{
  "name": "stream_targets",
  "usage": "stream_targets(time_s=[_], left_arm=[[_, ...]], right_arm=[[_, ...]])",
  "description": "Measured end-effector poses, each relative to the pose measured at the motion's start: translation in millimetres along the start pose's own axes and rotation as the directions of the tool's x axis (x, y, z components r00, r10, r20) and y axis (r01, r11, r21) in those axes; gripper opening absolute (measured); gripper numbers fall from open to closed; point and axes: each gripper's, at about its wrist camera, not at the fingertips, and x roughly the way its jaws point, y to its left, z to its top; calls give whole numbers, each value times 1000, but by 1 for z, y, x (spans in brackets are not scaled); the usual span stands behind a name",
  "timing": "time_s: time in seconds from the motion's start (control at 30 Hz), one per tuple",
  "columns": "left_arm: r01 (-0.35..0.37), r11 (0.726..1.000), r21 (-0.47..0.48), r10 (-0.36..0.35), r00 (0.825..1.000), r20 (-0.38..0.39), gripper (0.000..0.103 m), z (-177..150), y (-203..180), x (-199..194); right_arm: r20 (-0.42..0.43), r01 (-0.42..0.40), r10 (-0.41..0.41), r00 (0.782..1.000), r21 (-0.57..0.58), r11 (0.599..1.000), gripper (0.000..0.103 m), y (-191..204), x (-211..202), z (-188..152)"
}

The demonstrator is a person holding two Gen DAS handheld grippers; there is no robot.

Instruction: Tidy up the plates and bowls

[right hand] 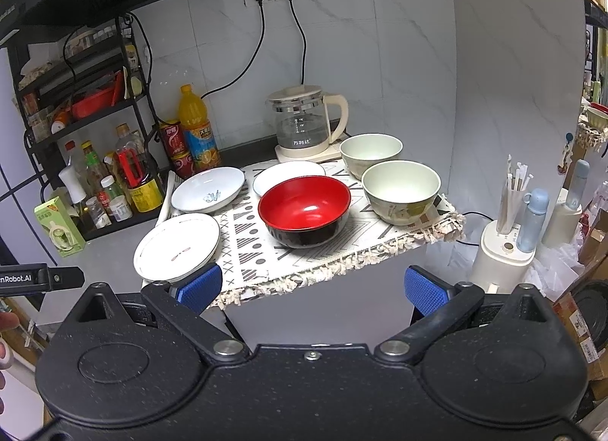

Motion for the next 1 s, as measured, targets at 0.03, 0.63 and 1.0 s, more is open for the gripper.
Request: stream_targets(time_s=[0.03, 0.63, 1.0], left_arm=[[0, 1000, 2, 0, 1000, 1, 103, 0, 0, 0], [-17, 1000, -3, 17, 1000, -7, 103, 8, 1, 5], [-11, 1000, -13, 11, 1000, -21, 103, 17, -11, 23]], right_arm=[[-2, 1, -1, 1000, -1, 1000, 103, 0, 0, 0], [-26, -14, 14, 1000, 1, 1000, 103, -3, 12, 7], [-48, 0, 0, 999, 12, 1000, 103, -17, 33, 18]])
